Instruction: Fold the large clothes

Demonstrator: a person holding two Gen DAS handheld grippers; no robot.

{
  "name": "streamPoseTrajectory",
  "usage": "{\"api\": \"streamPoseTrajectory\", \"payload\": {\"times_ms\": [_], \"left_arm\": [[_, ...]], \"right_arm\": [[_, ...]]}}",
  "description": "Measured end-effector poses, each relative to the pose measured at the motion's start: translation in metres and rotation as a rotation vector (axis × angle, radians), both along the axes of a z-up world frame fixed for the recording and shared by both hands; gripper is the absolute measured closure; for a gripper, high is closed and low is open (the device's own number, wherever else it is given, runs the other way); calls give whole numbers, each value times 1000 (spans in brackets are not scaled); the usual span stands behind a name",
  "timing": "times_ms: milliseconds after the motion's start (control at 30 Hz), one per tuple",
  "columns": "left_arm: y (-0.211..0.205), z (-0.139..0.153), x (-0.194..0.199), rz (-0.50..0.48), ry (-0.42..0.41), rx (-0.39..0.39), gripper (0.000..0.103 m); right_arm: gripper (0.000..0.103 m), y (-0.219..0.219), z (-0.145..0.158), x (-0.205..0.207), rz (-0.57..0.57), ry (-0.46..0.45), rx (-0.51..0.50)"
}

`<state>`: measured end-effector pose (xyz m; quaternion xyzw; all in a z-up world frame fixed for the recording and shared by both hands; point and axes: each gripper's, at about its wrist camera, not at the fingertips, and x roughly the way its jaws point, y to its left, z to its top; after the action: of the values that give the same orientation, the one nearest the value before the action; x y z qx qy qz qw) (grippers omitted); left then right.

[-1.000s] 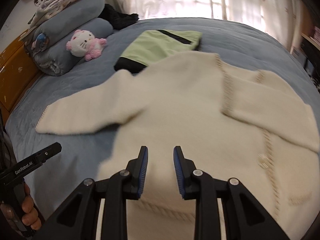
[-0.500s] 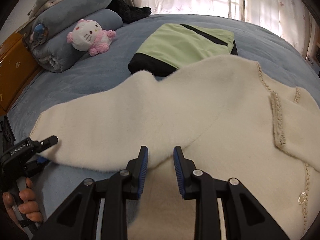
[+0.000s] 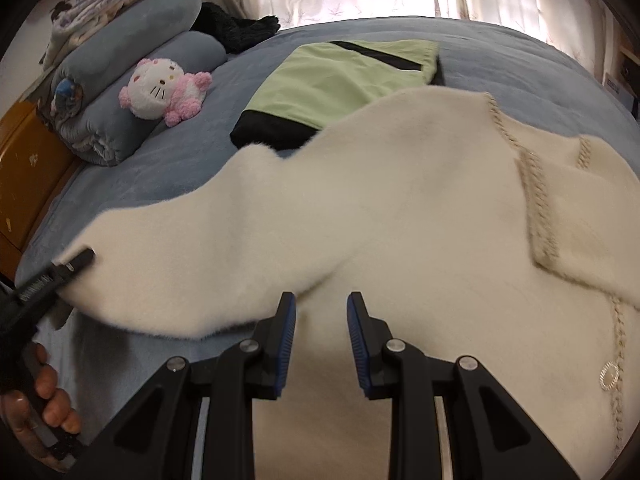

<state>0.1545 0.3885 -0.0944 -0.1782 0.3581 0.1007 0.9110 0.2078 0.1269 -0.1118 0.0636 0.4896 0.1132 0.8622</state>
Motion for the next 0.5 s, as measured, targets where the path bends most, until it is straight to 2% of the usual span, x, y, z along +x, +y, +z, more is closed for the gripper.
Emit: {"api": "streamPoseTrajectory", "payload": {"times_ms": [133,267,367,500], "left_arm": [[-73,51,0,-133,-58,68,97],[-159,81,7,-291,-75,76,97],[-220,84,11,-400,-61,50,96],[-306,55,14,-538,27,28,96]], "right_arm": [[77,-39,10,-12,-51,-8,43],[77,-95,22,-27,-141,-21,98],[77,-135,30,-38,-206,-44,92],[77,-191,33,-52,-300,-60,65]]}}
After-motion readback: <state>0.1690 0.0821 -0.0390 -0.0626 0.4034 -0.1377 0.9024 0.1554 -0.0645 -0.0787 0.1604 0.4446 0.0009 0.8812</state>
